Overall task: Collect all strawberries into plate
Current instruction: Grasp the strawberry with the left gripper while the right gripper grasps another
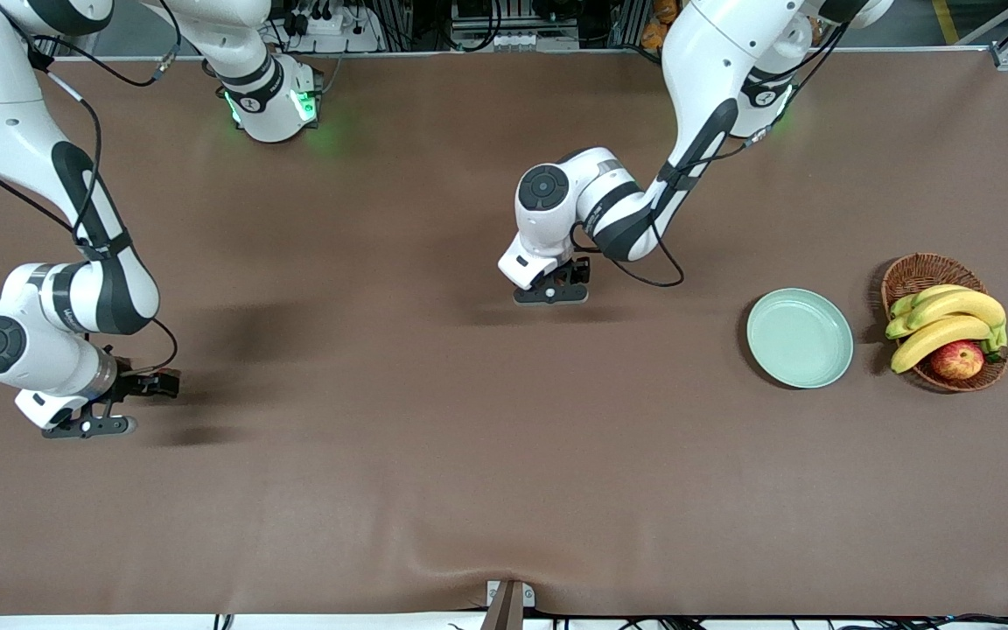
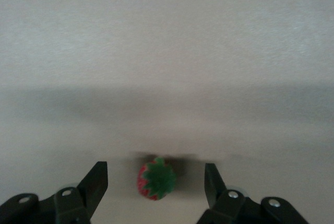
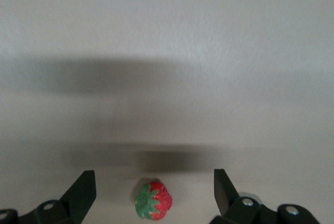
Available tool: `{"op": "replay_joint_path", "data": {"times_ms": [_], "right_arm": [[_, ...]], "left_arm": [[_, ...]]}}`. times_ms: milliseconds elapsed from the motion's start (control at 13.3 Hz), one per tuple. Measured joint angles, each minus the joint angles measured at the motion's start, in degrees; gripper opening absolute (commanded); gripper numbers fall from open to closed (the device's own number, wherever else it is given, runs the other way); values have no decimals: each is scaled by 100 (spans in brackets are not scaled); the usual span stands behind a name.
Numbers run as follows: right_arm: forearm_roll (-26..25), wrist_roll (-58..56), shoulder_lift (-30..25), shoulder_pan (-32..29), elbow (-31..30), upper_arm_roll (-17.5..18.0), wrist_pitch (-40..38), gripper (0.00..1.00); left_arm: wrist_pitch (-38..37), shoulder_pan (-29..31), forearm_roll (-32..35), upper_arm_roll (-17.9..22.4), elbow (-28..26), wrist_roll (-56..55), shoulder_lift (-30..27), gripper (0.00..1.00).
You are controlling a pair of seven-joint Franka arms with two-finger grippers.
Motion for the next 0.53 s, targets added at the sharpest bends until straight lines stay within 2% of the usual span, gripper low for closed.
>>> {"op": "replay_joint_path", "data": {"times_ms": [151, 377, 452, 527], "right_arm": [[0, -290, -1, -7, -147, 7, 0, 100], [2, -1444, -1, -122, -277, 7, -2, 100], [2, -1806, -1, -170, -287, 7, -2, 100], [2, -2119, -2, -186, -288, 7, -2, 100]], "left_arm": [[67, 0, 0, -6, -3, 36, 88, 78], [78, 0, 0, -8, -15, 182, 204, 65], [79, 0, 0, -9, -22, 213, 218, 53], [111, 0, 0, -18, -25, 225, 215, 26]]}}
